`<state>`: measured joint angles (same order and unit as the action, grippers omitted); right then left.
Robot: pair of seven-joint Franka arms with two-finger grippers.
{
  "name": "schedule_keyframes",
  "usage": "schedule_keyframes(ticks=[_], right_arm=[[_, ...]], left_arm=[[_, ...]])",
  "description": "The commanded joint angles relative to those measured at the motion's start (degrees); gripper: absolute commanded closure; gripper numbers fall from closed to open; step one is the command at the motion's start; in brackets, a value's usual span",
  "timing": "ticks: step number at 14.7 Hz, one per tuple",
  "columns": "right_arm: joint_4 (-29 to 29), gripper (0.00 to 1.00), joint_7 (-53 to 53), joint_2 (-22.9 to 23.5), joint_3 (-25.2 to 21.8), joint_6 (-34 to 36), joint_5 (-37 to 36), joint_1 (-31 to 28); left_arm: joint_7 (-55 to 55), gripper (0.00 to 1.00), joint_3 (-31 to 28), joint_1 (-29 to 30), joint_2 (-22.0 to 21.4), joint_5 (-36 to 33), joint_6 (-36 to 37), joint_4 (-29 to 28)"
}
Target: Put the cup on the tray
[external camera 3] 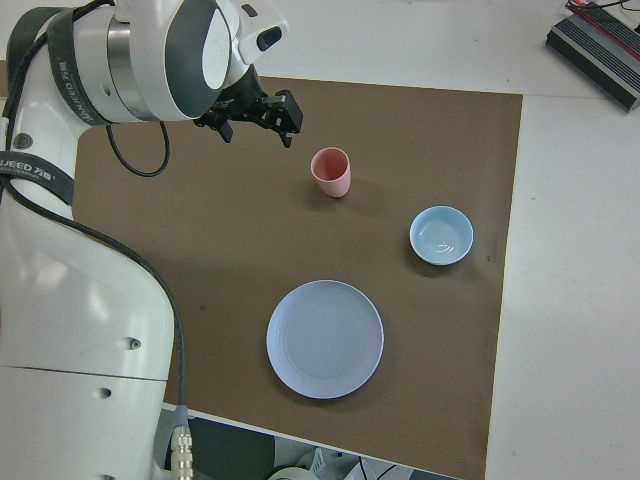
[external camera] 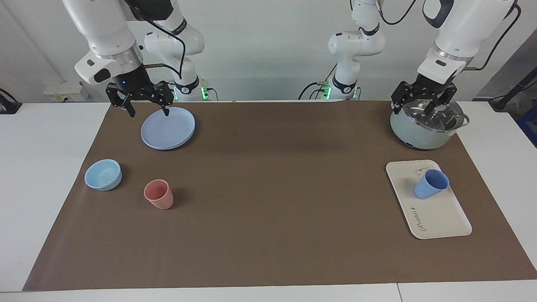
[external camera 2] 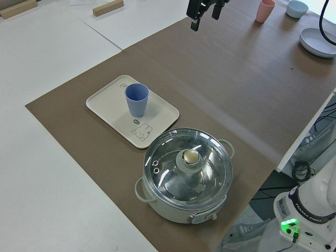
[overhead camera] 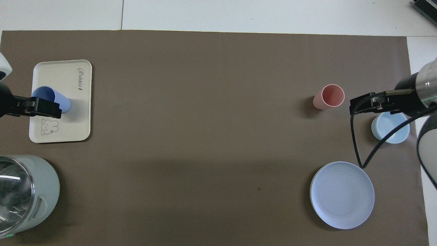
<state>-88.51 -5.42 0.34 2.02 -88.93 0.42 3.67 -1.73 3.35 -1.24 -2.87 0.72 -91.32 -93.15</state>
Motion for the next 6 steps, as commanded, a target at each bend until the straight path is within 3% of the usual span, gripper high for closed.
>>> schedule_keyframes(ticks=[1,6], right_arm=[[-0.8,0.00,-1.1,-0.9,0.4,0.6,-1.5,-0.1],[-1.1,0.00,-1.0,-1.1,0.4,0.6,-1.4,-0.1]], left_arm=[[0.3,0.00,-0.2,-0.3,-0.6,-0.3,0.5,-0.6],[0.5,0.00,-0.2,0.4,-0.6,-0.3,0.4,-0.6]])
